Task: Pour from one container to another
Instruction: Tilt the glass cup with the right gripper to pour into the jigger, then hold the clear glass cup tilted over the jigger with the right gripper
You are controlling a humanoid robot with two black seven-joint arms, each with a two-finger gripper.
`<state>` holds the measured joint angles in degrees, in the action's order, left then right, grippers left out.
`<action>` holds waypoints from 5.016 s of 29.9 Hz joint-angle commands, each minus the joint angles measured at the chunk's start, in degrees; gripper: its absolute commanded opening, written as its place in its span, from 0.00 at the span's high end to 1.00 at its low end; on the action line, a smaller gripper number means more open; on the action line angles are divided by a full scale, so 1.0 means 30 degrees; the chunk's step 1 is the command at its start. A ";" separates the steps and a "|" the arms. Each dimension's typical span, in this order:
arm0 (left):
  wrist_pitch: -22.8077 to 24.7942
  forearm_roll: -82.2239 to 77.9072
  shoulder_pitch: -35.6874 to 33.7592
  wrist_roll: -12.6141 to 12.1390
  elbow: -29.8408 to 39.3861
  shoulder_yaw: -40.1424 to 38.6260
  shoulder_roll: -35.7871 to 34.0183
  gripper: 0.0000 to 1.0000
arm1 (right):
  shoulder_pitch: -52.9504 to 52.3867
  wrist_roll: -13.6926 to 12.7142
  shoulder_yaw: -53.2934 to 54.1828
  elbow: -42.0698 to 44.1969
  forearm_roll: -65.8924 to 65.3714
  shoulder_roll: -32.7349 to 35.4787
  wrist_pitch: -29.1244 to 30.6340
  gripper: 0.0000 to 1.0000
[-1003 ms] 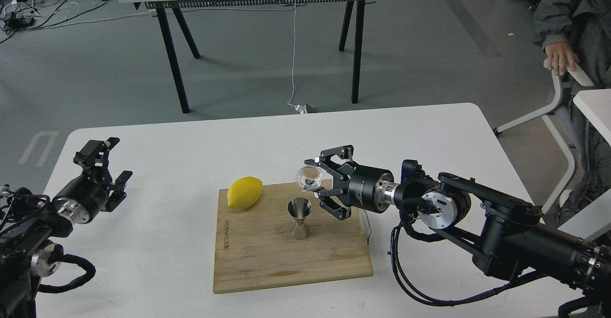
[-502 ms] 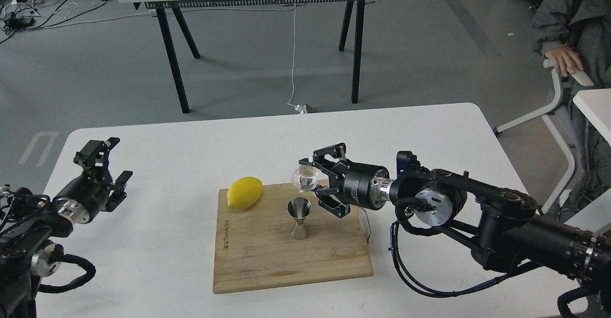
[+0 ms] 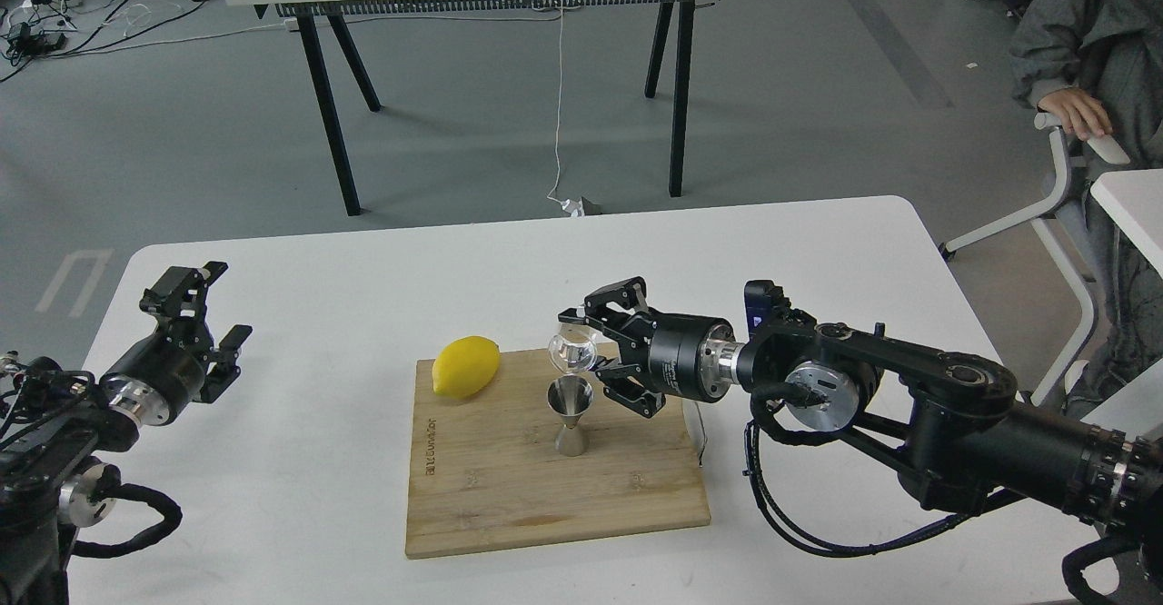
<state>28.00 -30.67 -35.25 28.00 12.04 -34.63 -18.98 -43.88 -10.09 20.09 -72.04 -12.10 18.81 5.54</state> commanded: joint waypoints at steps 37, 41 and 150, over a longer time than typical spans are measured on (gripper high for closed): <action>0.0000 -0.0001 0.0000 0.0000 0.0030 -0.0001 0.0263 0.00 | -0.1691 0.0172 -0.1831 0.0050 -0.1093 0.0409 0.0671 0.59; 0.0000 -0.0001 0.0000 0.0000 0.0001 -0.0001 0.0264 0.00 | -0.1926 0.0172 -0.2037 0.0079 -0.1414 0.0438 0.0730 0.59; 0.0000 -0.0001 0.0029 0.0000 0.0001 -0.0001 0.0263 0.00 | -0.4357 0.0640 -0.4264 0.0050 -0.4110 0.0467 0.2136 0.60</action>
<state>28.00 -30.68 -35.23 28.00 12.06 -34.63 -18.20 -56.96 -8.34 7.33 -71.89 -24.06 20.12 11.91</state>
